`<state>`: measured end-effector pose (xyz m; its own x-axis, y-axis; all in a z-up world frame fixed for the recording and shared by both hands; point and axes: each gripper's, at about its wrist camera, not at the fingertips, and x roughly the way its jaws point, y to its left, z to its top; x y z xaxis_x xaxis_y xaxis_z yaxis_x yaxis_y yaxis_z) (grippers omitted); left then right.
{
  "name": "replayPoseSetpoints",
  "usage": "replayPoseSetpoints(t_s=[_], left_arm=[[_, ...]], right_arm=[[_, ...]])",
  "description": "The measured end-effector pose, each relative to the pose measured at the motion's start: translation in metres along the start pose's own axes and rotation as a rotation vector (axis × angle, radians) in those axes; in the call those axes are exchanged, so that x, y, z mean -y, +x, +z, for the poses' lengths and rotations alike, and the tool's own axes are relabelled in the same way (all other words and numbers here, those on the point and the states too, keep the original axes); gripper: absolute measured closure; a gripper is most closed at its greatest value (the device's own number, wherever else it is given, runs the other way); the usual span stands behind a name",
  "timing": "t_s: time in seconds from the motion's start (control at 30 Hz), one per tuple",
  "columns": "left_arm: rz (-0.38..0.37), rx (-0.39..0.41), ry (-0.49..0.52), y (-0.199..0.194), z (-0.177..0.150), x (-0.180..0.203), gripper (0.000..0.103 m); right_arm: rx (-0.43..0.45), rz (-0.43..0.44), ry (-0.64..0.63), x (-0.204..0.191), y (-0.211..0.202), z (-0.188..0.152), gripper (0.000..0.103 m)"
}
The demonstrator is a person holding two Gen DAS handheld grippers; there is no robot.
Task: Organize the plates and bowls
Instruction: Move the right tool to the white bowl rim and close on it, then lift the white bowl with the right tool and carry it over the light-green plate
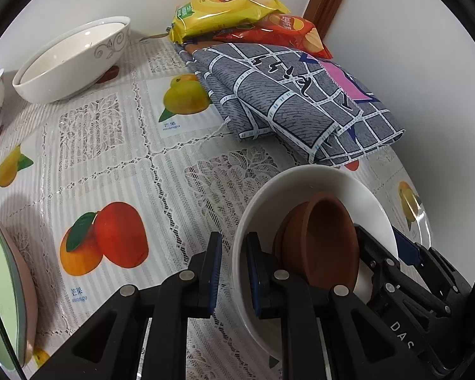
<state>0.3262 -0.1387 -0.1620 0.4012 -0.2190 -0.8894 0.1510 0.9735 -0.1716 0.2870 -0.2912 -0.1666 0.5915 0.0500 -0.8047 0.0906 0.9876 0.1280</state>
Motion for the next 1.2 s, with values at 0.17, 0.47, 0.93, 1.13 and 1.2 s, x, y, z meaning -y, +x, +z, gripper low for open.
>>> replayPoseSetpoints(t_s=[0.17,0.47,0.93,1.13,1.2], left_arm=[[-0.01,-0.004,0.017,0.001,0.0,-0.002,0.089],[-0.005,-0.016,0.042,0.003,0.002,0.0,0.089],[-0.013,-0.005,0.041,0.0,-0.004,0.003,0.093],[-0.019,-0.009,0.025,-0.008,-0.011,0.004,0.093],[-0.017,-0.005,0.021,-0.013,-0.014,0.005,0.093]], right_arm=[[0.001,0.0,0.015,0.001,0.0,-0.001,0.058],[-0.006,0.004,0.02,0.001,0.001,-0.001,0.058],[-0.004,0.076,0.045,-0.007,0.001,-0.001,0.094],[-0.02,0.109,0.097,-0.002,-0.004,-0.006,0.094],[-0.019,0.112,0.102,-0.002,-0.008,-0.009,0.094]])
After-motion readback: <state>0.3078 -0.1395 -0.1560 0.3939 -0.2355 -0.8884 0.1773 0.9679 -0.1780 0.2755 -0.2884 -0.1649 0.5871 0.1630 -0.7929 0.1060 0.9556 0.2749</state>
